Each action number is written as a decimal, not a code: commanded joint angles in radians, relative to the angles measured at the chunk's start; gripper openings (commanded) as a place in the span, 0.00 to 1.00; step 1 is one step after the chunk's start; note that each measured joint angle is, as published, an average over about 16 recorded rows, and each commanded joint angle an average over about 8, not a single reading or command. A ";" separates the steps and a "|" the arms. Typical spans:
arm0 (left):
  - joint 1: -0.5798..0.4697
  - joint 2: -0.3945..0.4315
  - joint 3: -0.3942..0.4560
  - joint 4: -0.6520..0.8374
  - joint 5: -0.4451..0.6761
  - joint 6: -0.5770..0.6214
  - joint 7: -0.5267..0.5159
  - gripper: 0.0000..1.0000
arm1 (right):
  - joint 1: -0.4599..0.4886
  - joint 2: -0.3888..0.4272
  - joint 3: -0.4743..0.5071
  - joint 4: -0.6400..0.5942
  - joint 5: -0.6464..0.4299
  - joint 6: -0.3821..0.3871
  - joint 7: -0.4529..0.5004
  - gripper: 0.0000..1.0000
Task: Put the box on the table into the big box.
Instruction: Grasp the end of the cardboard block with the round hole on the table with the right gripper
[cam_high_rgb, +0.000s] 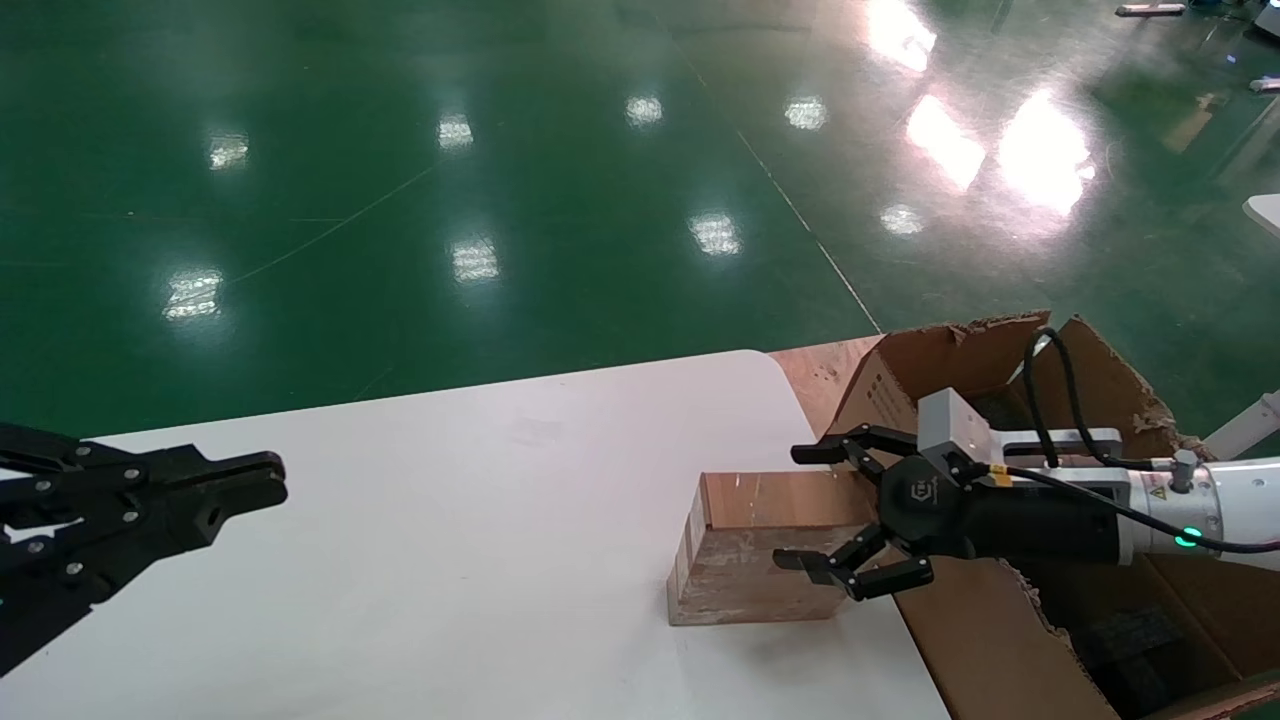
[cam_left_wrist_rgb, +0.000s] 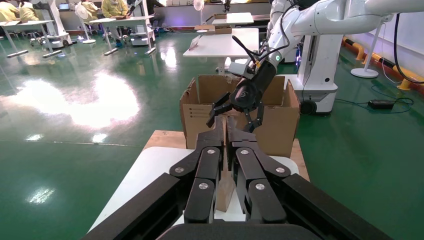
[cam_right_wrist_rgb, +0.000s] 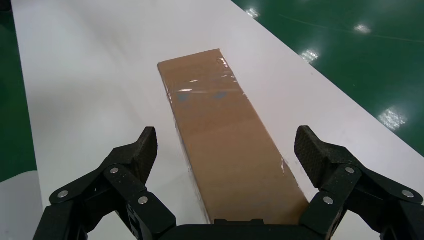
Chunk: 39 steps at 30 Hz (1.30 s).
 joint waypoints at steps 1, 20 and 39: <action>0.000 0.000 0.000 0.000 0.000 0.000 0.000 0.00 | 0.006 -0.002 -0.011 0.001 0.003 0.000 0.000 1.00; 0.000 0.000 0.000 0.000 0.000 0.000 0.000 0.87 | 0.043 0.020 -0.098 0.021 0.045 0.000 0.000 1.00; 0.000 0.000 0.000 0.000 0.000 0.000 0.000 0.00 | 0.044 0.021 -0.098 0.021 0.047 0.000 0.000 0.00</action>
